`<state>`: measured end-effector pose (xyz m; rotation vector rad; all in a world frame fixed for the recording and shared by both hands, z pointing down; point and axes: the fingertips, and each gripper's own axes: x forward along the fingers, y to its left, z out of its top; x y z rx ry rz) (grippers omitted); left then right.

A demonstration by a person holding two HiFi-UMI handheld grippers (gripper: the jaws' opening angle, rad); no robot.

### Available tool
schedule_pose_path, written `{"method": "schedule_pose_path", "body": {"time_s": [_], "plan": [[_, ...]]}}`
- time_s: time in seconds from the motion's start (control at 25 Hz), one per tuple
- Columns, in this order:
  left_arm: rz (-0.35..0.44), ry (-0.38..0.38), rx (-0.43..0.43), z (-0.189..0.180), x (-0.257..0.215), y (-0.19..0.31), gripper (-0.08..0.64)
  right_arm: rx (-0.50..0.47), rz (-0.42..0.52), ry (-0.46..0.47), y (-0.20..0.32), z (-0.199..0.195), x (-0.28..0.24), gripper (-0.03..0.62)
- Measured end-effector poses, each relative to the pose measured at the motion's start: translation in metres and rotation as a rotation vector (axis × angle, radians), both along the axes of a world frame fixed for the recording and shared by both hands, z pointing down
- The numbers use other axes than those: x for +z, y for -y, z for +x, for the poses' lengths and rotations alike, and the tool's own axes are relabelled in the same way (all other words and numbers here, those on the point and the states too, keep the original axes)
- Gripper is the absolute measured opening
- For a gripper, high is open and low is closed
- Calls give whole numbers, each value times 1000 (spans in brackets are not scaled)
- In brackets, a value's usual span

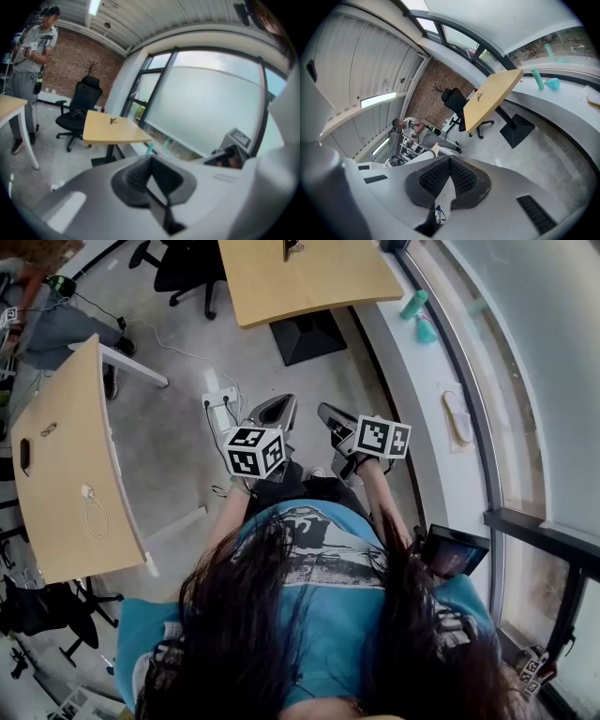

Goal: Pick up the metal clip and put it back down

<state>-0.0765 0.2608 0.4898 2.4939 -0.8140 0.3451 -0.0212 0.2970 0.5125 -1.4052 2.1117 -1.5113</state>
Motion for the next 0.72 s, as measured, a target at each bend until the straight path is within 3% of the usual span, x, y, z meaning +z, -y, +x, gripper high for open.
{"method": "schedule_pose_path", "body": {"time_s": [0.72], "plan": [[5,-5,-17,-4,2,-17,2,-11,1,-20,-20,-1,3,14]]}}
